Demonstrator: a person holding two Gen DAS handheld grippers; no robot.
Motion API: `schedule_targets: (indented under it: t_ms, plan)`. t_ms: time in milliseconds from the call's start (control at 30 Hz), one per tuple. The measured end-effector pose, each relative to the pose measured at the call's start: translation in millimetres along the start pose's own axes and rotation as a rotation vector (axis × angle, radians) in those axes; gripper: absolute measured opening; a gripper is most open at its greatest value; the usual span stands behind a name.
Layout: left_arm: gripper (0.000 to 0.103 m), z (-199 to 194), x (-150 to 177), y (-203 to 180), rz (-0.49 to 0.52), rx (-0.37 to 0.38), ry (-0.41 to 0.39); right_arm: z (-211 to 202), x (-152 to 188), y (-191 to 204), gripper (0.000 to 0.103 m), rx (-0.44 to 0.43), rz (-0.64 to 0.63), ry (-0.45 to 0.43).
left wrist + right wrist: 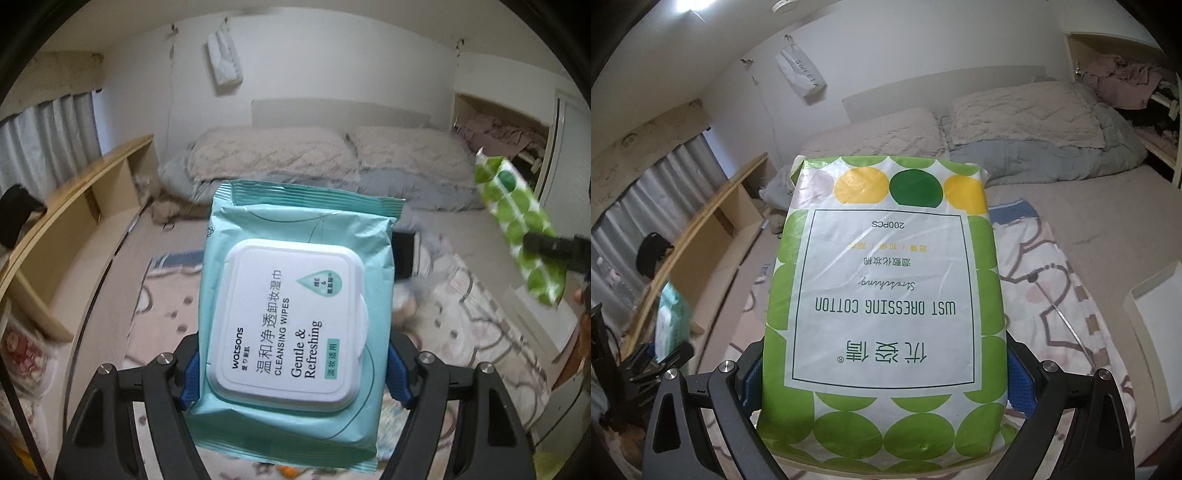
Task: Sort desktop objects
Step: 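Lift both held packs up and carry them toward the plastic box, then lower the teal wipes pack into the plastic box and open the left tool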
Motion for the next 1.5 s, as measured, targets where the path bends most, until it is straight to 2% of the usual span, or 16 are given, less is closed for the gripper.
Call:
schedule_targets:
  t_ms: [233,500,767,967,1167,1300,1400,1500]
  plan:
    - [0.077,30,-38,-25,-0.052,0.059,-0.003,20,-15,2,0.099,-0.04,0.043,-0.027]
    - [0.077,92,-68,-44,-0.117,0.093,-0.031,44,-20,-11,0.099,-0.032,0.038,-0.04]
    - [0.077,183,-81,-65,-0.137,0.188,0.063,61,-42,-36,0.099,0.022,0.062,-0.07]
    - [0.077,226,-97,-76,-0.164,0.21,0.11,80,-59,-47,0.099,0.027,0.082,-0.065]
    - [0.077,251,-107,-90,-0.185,0.222,0.149,95,-68,-47,0.099,0.029,0.072,-0.055]
    - [0.08,263,-110,-108,-0.149,0.233,0.192,99,-72,-49,0.099,0.03,0.088,-0.062]
    - [0.085,259,-114,-111,-0.114,0.226,0.162,100,-73,-47,0.099,0.045,0.094,-0.069]
    - [0.085,242,-123,-103,-0.087,0.235,0.119,98,-69,-46,0.099,0.046,0.108,-0.076]
Point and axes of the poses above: each gripper's, at about its wrist camera, not at the fingertips, and z roughly the way its jaws point, y to its left, x to its underside, the point moved 1 cm from there along z, roughly the way its jaws point, and after that the axes turned 9 degrees about y, right-handed, at the moved point
